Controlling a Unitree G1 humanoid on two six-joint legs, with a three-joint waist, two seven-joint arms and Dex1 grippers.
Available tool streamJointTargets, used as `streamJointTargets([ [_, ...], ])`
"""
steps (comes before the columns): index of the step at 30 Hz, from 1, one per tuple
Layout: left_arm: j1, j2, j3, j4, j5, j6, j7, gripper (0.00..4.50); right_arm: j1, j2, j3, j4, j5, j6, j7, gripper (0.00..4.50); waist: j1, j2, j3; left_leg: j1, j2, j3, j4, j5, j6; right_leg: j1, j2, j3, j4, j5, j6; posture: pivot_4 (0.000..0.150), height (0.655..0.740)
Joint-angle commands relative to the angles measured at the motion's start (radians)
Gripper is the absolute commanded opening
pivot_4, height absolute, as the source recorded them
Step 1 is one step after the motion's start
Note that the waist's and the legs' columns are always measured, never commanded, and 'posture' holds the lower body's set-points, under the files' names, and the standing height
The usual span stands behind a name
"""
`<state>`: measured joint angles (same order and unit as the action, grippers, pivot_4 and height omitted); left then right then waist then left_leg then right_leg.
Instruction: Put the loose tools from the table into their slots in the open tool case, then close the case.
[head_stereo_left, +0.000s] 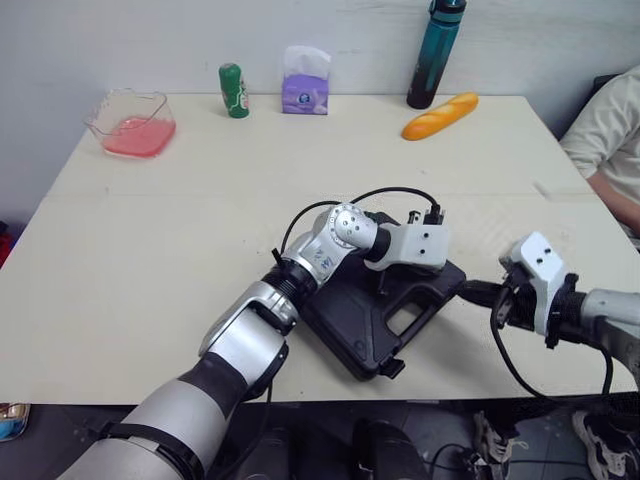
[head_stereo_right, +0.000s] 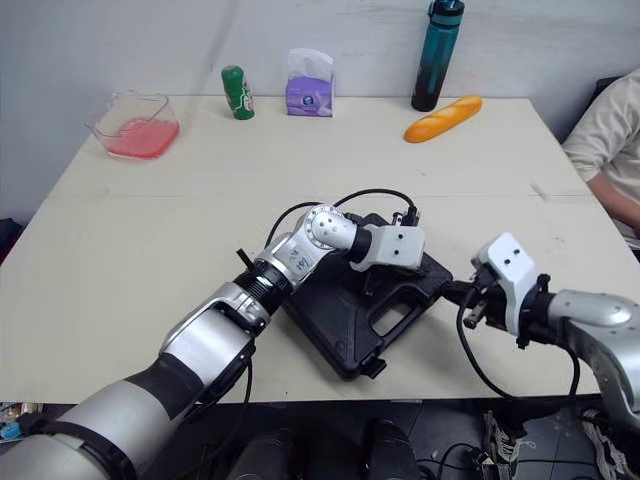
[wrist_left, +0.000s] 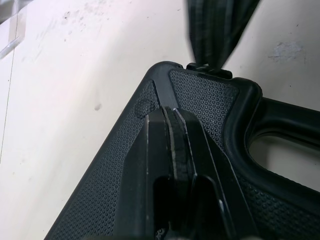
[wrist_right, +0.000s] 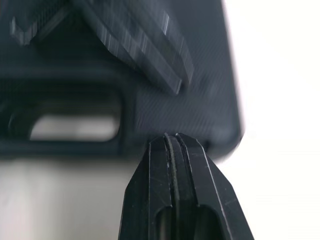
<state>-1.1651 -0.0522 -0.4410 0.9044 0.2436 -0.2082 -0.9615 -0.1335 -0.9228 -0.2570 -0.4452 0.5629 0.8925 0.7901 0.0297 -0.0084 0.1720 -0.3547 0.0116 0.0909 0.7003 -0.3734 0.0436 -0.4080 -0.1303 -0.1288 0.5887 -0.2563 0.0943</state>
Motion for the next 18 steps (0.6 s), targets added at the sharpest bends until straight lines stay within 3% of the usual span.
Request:
streamJointTargets([
  [1, 0.073, -0.010, -0.102, 0.067, 0.078, 0.014, -0.062, 0.00, -0.015, 0.006, 0.014, -0.013, -0.001, -0.011, -0.012, 0.05, 0.004, 0.000, 0.000, 0.000, 0.000, -0.001, 0.000, 0.000, 0.000, 0.000, 0.000, 0.000, 0.000, 0.000, 0.000, 0.150, 0.7314],
  [8, 0.065, -0.005, -0.088, 0.062, 0.069, 0.019, -0.055, 0.00, 0.000, -0.006, -0.056, -0.046, 0.047, 0.023, -0.009, 0.05, 0.006, 0.000, 0.000, -0.001, 0.000, 0.000, 0.000, -0.001, 0.001, 0.001, 0.000, -0.003, -0.001, 0.000, 0.000, 0.150, 0.7314],
  [11, 0.056, 0.010, -0.023, 0.001, -0.012, 0.072, -0.111, 0.00, 0.053, -0.041, -0.144, -0.082, 0.090, 0.041, 0.037, 0.05, 0.007, 0.000, 0.000, -0.001, 0.000, 0.000, 0.000, 0.000, 0.001, 0.000, 0.000, -0.003, -0.002, 0.000, 0.000, 0.150, 0.7314],
  [14, 0.076, 0.093, 0.066, -0.205, -0.178, 0.154, -0.294, 0.00, 0.133, -0.058, -0.233, -0.155, 0.152, 0.040, 0.104, 0.05, 0.004, 0.002, 0.001, -0.003, 0.000, 0.000, 0.000, 0.000, 0.000, -0.001, 0.001, -0.003, 0.001, 0.000, 0.000, 0.150, 0.7314],
  [18, 0.125, 0.237, 0.126, -0.582, -0.407, 0.437, -0.511, 0.00, 0.217, -0.038, -0.296, -0.294, 0.293, 0.081, 0.122, 0.05, -0.010, 0.008, 0.008, -0.006, 0.001, 0.001, 0.000, 0.001, -0.003, -0.005, 0.003, -0.003, 0.004, 0.000, 0.000, 0.150, 0.7314],
])
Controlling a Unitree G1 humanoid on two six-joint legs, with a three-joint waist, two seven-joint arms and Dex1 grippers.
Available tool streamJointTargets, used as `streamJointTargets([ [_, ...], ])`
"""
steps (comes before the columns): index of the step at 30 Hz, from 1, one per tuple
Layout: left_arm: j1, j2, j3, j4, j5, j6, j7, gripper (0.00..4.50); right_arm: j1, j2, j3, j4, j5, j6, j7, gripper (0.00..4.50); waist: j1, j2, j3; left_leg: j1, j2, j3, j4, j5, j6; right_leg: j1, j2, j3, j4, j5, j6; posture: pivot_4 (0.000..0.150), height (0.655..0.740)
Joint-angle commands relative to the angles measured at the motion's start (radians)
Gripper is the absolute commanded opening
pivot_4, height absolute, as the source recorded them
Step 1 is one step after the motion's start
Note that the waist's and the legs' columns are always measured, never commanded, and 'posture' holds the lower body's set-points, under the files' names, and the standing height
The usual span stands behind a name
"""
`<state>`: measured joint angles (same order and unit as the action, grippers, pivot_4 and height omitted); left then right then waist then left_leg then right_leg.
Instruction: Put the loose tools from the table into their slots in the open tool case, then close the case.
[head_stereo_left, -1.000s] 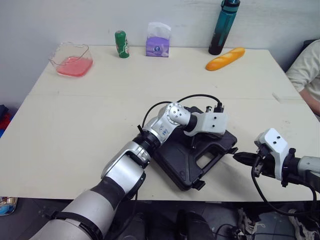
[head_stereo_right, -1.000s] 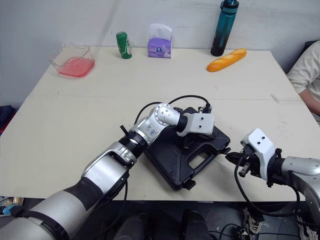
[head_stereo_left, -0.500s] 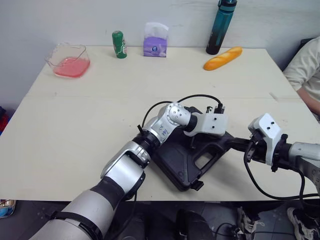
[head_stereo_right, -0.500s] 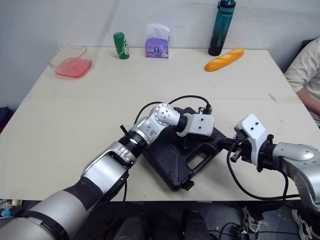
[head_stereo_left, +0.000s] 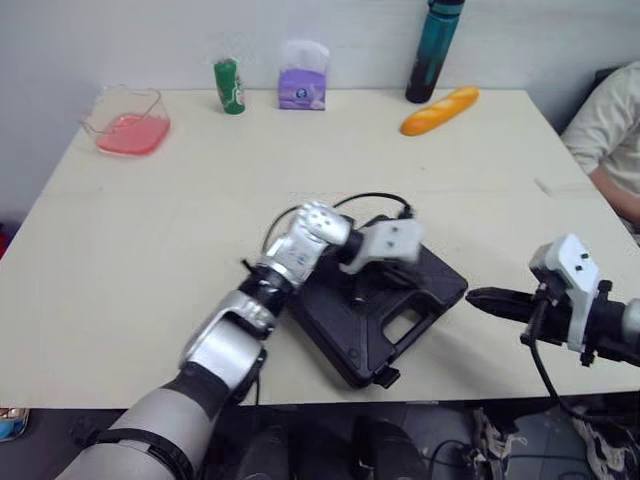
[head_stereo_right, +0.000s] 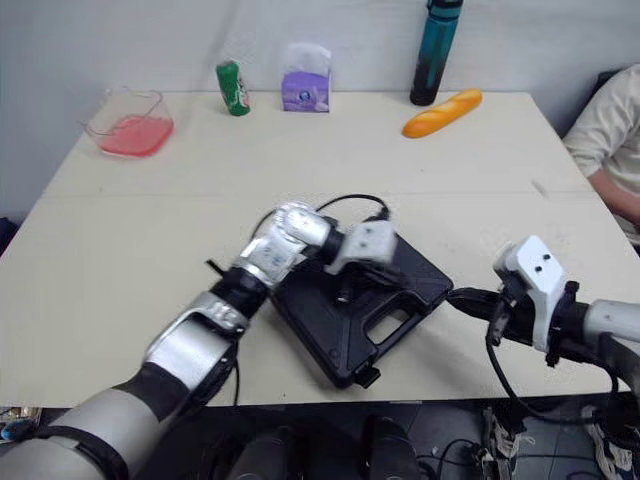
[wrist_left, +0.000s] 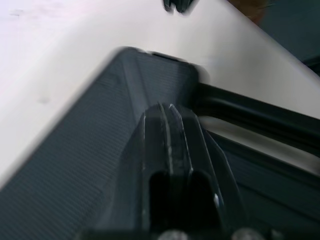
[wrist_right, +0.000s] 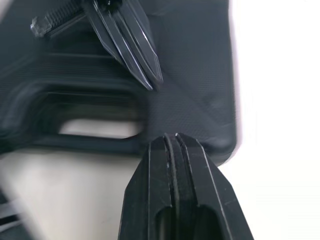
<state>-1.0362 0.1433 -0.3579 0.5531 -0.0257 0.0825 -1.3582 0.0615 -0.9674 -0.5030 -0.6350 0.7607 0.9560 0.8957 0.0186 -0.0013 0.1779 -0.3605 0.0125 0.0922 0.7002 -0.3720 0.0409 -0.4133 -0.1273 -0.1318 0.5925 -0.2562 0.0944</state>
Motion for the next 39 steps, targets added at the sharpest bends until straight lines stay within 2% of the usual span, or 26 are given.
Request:
streamJointTargets([
  [1, 0.010, 0.075, 0.045, -0.299, -0.170, 0.193, -0.139, 0.00, 0.045, 0.009, -0.041, -0.141, 0.111, 0.016, 0.014, 0.05, 0.004, 0.001, 0.002, 0.000, 0.000, 0.000, 0.001, 0.001, 0.000, 0.000, 0.000, 0.000, 0.000, 0.000, 0.000, 0.150, 0.7314],
  [4, 0.056, 0.169, 0.027, -0.466, -0.229, 0.304, -0.195, 0.00, 0.094, 0.015, -0.008, -0.220, 0.160, 0.025, -0.015, 0.05, 0.011, 0.001, 0.002, 0.000, -0.001, -0.003, 0.003, 0.001, 0.001, 0.002, 0.000, 0.000, 0.001, 0.000, 0.000, 0.150, 0.7314],
  [7, 0.133, 0.269, -0.046, -0.584, -0.225, 0.295, -0.241, 0.00, 0.134, 0.013, 0.061, -0.258, 0.139, 0.011, -0.042, 0.05, 0.008, 0.002, 0.002, 0.001, -0.002, -0.004, 0.003, 0.001, 0.002, 0.005, -0.003, 0.005, -0.001, 0.001, 0.001, 0.150, 0.7314],
  [9, 0.167, 0.302, -0.090, -0.616, -0.209, 0.278, -0.224, 0.00, 0.149, 0.007, 0.111, -0.261, 0.103, -0.002, -0.064, 0.05, 0.008, 0.002, 0.002, 0.002, -0.003, -0.003, 0.003, 0.001, 0.002, 0.005, -0.003, 0.008, -0.001, 0.001, 0.002, 0.150, 0.7314],
  [14, 0.203, 0.299, -0.198, -0.565, -0.072, 0.158, -0.105, 0.00, 0.182, -0.026, 0.190, -0.248, 0.031, -0.032, -0.064, 0.05, 0.013, 0.001, 0.002, 0.000, -0.005, -0.003, 0.003, 0.002, 0.002, 0.003, -0.002, 0.007, -0.002, 0.001, 0.002, 0.150, 0.7314],
  [17, 0.216, 0.299, -0.246, -0.545, -0.007, 0.103, -0.082, 0.00, 0.187, -0.035, 0.220, -0.238, 0.020, -0.034, -0.065, 0.05, 0.011, 0.001, 0.002, 0.000, -0.006, -0.003, 0.003, 0.001, 0.004, 0.004, -0.003, 0.008, -0.002, 0.001, 0.002, 0.150, 0.7314],
  [20, 0.233, 0.342, -0.298, -0.544, 0.059, 0.002, -0.104, 0.00, 0.183, -0.036, 0.276, -0.234, -0.009, -0.049, -0.070, 0.05, 0.009, 0.001, 0.002, 0.002, -0.005, -0.003, 0.003, 0.001, 0.004, 0.004, -0.004, 0.009, -0.003, 0.001, 0.002, 0.150, 0.7314],
  [29, 0.243, 0.358, -0.320, -0.522, 0.098, -0.049, -0.094, 0.00, 0.079, 0.017, 0.422, -0.194, -0.036, -0.050, -0.123, 0.05, 0.008, -0.001, -0.002, 0.006, -0.003, -0.002, 0.002, 0.001, 0.003, 0.007, -0.004, 0.010, -0.003, 0.000, 0.001, 0.150, 0.7314],
  [36, 0.234, 0.344, -0.316, -0.509, 0.096, -0.028, -0.075, 0.00, -0.098, 0.174, 0.414, -0.144, 0.120, 0.043, -0.235, 0.05, 0.004, -0.005, -0.004, 0.007, -0.002, -0.003, 0.002, 0.001, 0.003, 0.008, -0.004, 0.010, -0.003, 0.000, 0.000, 0.150, 0.7314],
  [39, 0.238, 0.345, -0.315, -0.513, 0.092, -0.016, -0.073, 0.00, -0.127, 0.189, 0.395, -0.138, 0.156, 0.089, -0.261, 0.05, 0.002, -0.004, -0.005, 0.008, -0.002, -0.003, 0.002, 0.001, 0.002, 0.008, -0.004, 0.010, -0.002, 0.000, 0.000, 0.150, 0.7314],
])
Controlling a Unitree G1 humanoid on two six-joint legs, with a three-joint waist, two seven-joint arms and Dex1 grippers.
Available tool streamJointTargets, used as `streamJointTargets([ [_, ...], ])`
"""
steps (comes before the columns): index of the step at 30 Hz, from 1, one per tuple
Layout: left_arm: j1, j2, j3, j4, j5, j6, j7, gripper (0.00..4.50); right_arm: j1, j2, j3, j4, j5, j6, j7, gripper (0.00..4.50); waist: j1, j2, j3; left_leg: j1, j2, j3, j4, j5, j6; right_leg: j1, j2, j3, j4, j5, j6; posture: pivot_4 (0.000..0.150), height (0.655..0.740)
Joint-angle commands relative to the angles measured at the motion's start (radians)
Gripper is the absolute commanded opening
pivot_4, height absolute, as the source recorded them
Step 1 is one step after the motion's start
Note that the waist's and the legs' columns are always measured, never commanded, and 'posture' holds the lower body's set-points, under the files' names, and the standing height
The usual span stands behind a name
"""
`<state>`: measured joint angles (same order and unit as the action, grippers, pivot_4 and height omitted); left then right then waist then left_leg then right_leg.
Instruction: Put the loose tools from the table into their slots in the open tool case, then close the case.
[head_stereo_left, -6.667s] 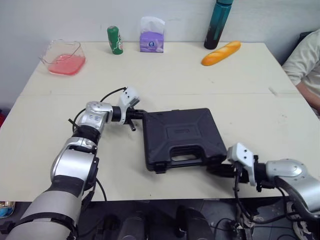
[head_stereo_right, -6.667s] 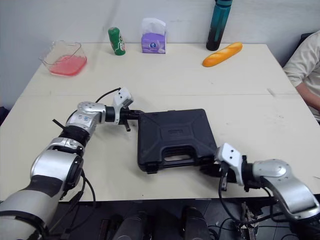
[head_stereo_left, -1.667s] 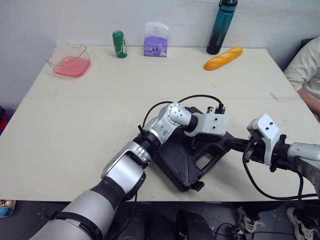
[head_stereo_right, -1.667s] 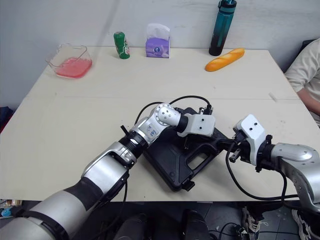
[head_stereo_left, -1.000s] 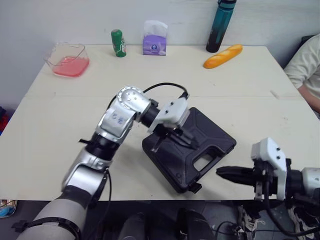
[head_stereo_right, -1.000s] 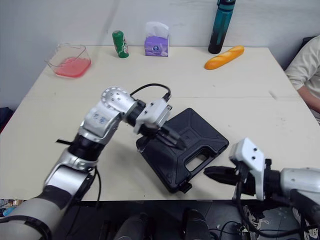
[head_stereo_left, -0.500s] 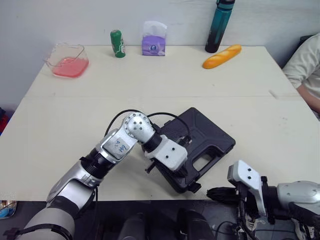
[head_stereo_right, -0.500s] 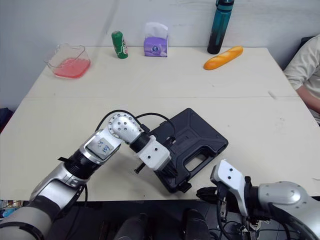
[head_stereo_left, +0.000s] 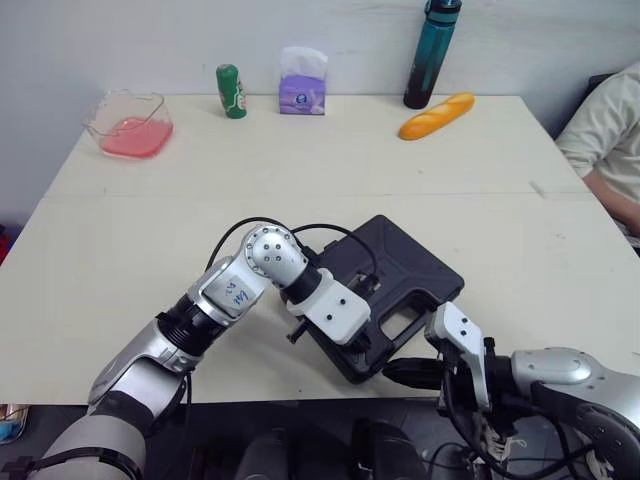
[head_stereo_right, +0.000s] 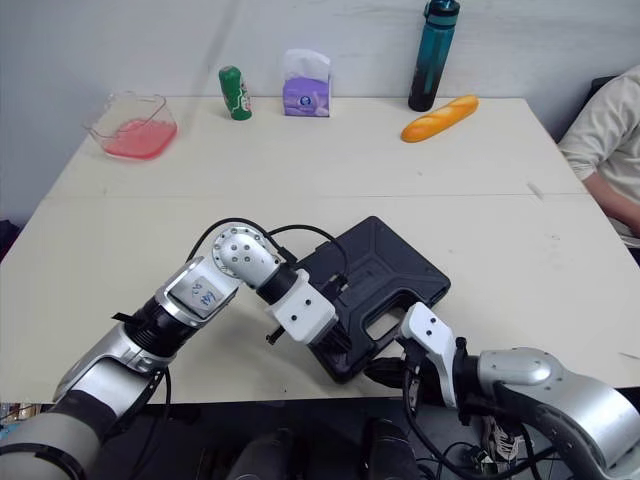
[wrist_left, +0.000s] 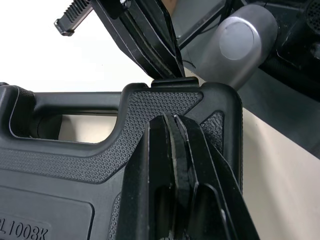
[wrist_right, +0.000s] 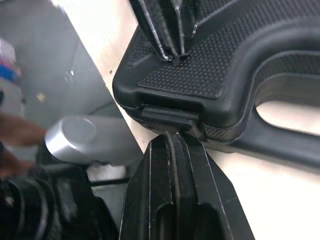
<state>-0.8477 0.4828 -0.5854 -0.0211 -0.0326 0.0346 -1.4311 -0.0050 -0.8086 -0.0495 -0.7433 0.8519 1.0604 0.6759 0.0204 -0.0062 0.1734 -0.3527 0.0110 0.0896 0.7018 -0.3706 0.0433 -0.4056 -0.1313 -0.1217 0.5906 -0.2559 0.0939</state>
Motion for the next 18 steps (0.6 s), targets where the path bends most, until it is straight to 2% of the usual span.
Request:
streamJointTargets([
  [1, 0.051, 0.006, -0.087, 0.060, 0.099, 0.034, 0.000, 0.00, -0.061, 0.026, -0.060, -0.033, 0.067, -0.007, -0.042, 0.05, 0.001, 0.001, -0.001, 0.000, 0.000, 0.000, 0.000, 0.000, 0.000, 0.000, 0.000, 0.000, 0.000, 0.000, 0.000, 0.150, 0.7314],
  [4, 0.051, 0.006, -0.078, 0.063, 0.098, 0.042, 0.006, 0.00, -0.039, -0.004, -0.077, -0.050, 0.069, -0.001, -0.032, 0.05, 0.003, 0.001, -0.001, 0.000, 0.001, 0.000, -0.001, 0.000, 0.000, 0.000, 0.000, 0.000, 0.001, 0.000, -0.001, 0.150, 0.7314],
  [6, 0.050, 0.005, -0.046, 0.065, 0.071, 0.084, 0.019, 0.00, 0.017, -0.070, -0.129, -0.084, 0.048, -0.033, 0.026, 0.05, 0.005, 0.003, -0.001, 0.000, 0.001, 0.000, 0.000, 0.000, 0.000, 0.000, 0.000, 0.000, 0.000, 0.000, -0.001, 0.150, 0.7314],
  [9, 0.058, -0.011, 0.078, 0.040, -0.083, 0.241, 0.030, 0.00, 0.119, -0.138, -0.279, -0.117, 0.042, -0.084, 0.106, 0.05, 0.010, 0.003, -0.001, -0.002, 0.000, 0.000, 0.000, -0.001, 0.002, -0.001, -0.001, 0.000, -0.001, 0.000, 0.000, 0.150, 0.7314],
  [12, 0.050, 0.007, 0.274, -0.011, -0.316, 0.537, 0.048, 0.00, 0.183, -0.182, -0.518, -0.087, 0.135, -0.065, 0.191, 0.05, 0.006, 0.001, 0.002, -0.004, 0.000, 0.000, 0.000, -0.001, 0.002, -0.003, 0.000, 0.000, 0.000, 0.001, 0.000, 0.150, 0.7314],
  [13, 0.051, 0.021, 0.339, -0.028, -0.379, 0.619, 0.064, 0.63, 0.205, -0.198, -0.596, -0.073, 0.151, -0.060, 0.230, 0.65, 0.004, 0.002, 0.005, -0.005, -0.001, 0.000, 0.000, -0.001, 0.002, -0.004, 0.000, 0.000, 0.000, 0.001, 0.001, 0.150, 0.7314],
  [14, 0.054, 0.030, 0.376, -0.043, -0.417, 0.669, 0.078, 0.95, 0.226, -0.208, -0.645, -0.065, 0.158, -0.062, 0.257, 0.95, 0.003, 0.002, 0.006, -0.006, 0.000, 0.000, 0.000, 0.000, 0.001, -0.005, 0.001, 0.000, 0.002, 0.001, 0.001, 0.150, 0.7314],
  [18, 0.118, 0.141, 0.583, -0.088, -0.541, 0.815, 0.138, 2.84, 0.290, -0.254, -0.860, 0.026, 0.139, -0.057, 0.368, 2.88, 0.003, 0.002, 0.006, -0.006, 0.001, 0.000, -0.002, 0.001, -0.001, -0.005, 0.003, -0.002, 0.002, 0.001, 0.001, 0.150, 0.7314],
])
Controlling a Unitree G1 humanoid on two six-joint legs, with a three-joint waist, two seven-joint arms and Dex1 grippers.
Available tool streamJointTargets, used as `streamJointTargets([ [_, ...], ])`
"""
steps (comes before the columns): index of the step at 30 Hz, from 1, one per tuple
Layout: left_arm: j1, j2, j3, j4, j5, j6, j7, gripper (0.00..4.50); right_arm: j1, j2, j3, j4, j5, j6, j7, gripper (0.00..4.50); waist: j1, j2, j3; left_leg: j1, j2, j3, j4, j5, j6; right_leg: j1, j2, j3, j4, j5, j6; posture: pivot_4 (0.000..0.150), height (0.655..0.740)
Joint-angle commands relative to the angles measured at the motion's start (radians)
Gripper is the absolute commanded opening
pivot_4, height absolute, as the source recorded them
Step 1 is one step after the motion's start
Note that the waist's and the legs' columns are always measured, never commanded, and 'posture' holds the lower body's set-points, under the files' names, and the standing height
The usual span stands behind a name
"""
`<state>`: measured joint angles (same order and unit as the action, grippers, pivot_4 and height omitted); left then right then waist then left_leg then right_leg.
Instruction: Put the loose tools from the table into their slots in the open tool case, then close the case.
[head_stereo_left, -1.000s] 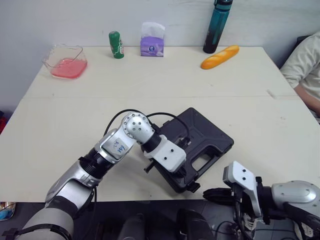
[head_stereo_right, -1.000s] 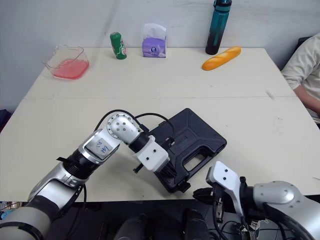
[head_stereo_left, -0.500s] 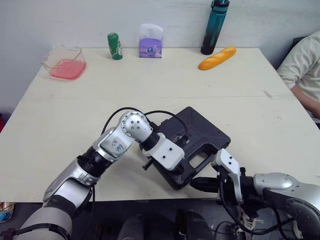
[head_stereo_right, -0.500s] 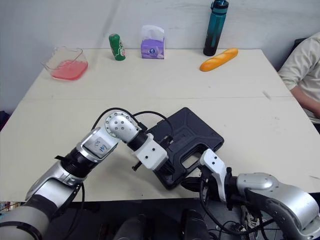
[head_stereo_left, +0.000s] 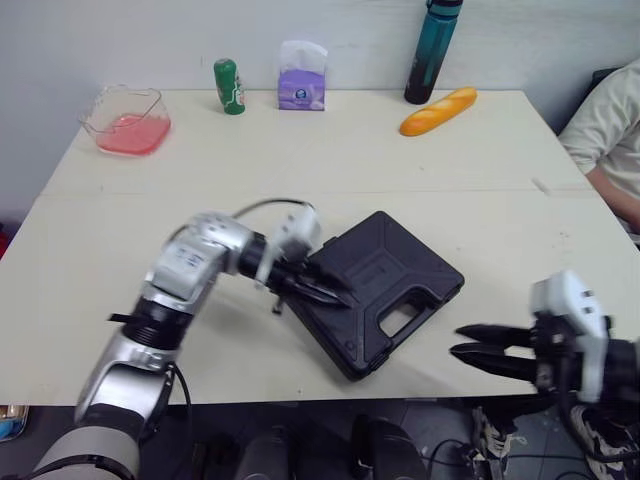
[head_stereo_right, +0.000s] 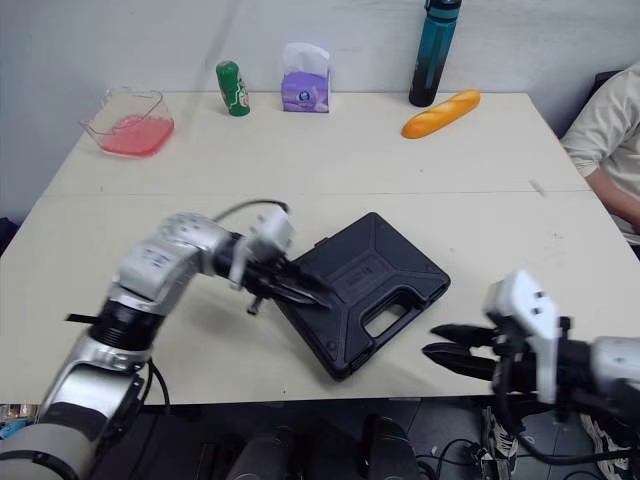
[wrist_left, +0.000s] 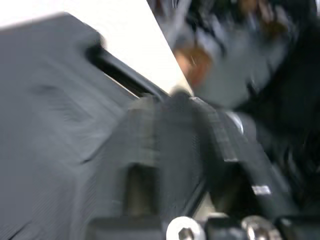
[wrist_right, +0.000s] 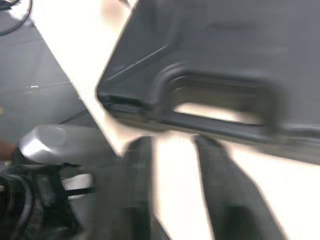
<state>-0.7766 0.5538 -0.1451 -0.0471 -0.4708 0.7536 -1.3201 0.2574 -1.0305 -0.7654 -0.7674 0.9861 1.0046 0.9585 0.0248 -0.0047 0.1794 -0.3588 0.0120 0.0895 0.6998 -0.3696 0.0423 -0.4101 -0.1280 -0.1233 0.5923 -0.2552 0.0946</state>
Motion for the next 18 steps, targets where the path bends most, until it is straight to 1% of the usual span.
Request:
streamJointTargets([
  [1, 0.068, 0.099, 0.183, -0.075, -0.131, 0.122, 0.031, 3.33, 0.040, -0.039, -0.179, 0.070, -0.004, -0.003, 0.109, 3.43, -0.003, 0.001, 0.000, 0.000, 0.000, 0.000, 0.000, 0.000, 0.000, 0.000, 0.000, 0.001, 0.000, 0.000, 0.000, 0.150, 0.7314],
  [2, 0.100, 0.148, 0.251, -0.077, -0.169, 0.173, 0.039, 3.76, 0.050, -0.052, -0.222, 0.107, -0.027, -0.013, 0.140, 3.88, -0.005, 0.000, 0.001, 0.000, -0.001, 0.001, -0.001, 0.000, 0.000, 0.000, 0.000, 0.002, -0.001, 0.000, 0.000, 0.150, 0.7314],
  [3, 0.129, 0.186, 0.298, -0.082, -0.194, 0.201, 0.048, 4.27, 0.060, -0.062, -0.249, 0.138, -0.046, -0.023, 0.164, 4.44, -0.005, -0.001, 0.001, 0.000, 0.000, 0.002, -0.001, 0.000, 0.000, 0.000, 0.000, 0.002, -0.001, 0.000, 0.000, 0.150, 0.7314],
  [4, 0.169, 0.238, 0.355, -0.086, -0.205, 0.214, 0.051, 4.44, 0.065, -0.074, -0.275, 0.176, -0.073, -0.041, 0.189, 4.50, -0.005, -0.001, 0.002, 0.000, 0.000, 0.002, -0.001, 0.000, 0.000, 0.000, 0.000, 0.002, -0.001, 0.000, 0.000, 0.150, 0.7314],
  [6, 0.258, 0.331, 0.448, -0.102, -0.212, 0.214, 0.055, 4.44, 0.069, -0.089, -0.298, 0.247, -0.141, -0.100, 0.221, 4.50, -0.004, -0.002, 0.002, 0.000, 0.000, 0.002, -0.001, -0.001, 0.000, -0.001, 0.000, 0.003, -0.001, 0.000, 0.000, 0.150, 0.7314],
  [10, 0.409, 0.434, 0.557, -0.129, -0.222, 0.183, 0.039, 4.44, 0.060, -0.113, -0.290, 0.345, -0.214, -0.173, 0.275, 4.50, 0.004, -0.001, 0.003, 0.001, -0.001, 0.002, -0.001, -0.002, -0.001, -0.001, -0.002, 0.003, -0.005, 0.000, 0.000, 0.150, 0.7314],
  [14, 0.540, 0.470, 0.651, -0.145, -0.197, 0.122, 0.065, 4.44, 0.008, -0.128, -0.237, 0.437, -0.268, -0.255, 0.295, 4.50, 0.002, 0.002, 0.004, 0.001, -0.001, 0.002, -0.001, -0.005, -0.003, -0.002, -0.004, 0.004, -0.004, 0.000, -0.001, 0.150, 0.7314],
  [15, 0.562, 0.473, 0.669, -0.154, -0.202, 0.116, 0.068, 4.44, -0.006, -0.130, -0.219, 0.453, -0.277, -0.269, 0.295, 4.50, -0.001, 0.002, 0.005, 0.001, -0.001, 0.002, -0.001, -0.007, -0.007, -0.002, -0.004, 0.004, -0.004, -0.001, -0.001, 0.150, 0.7314],
  [18, 0.601, 0.468, 0.699, -0.175, -0.214, 0.094, 0.088, 4.44, -0.050, -0.131, -0.163, 0.486, -0.292, -0.299, 0.295, 4.50, -0.003, 0.004, 0.006, 0.001, 0.000, 0.002, -0.001, -0.008, -0.010, -0.004, -0.003, 0.004, -0.003, -0.001, -0.002, 0.150, 0.7314],
])
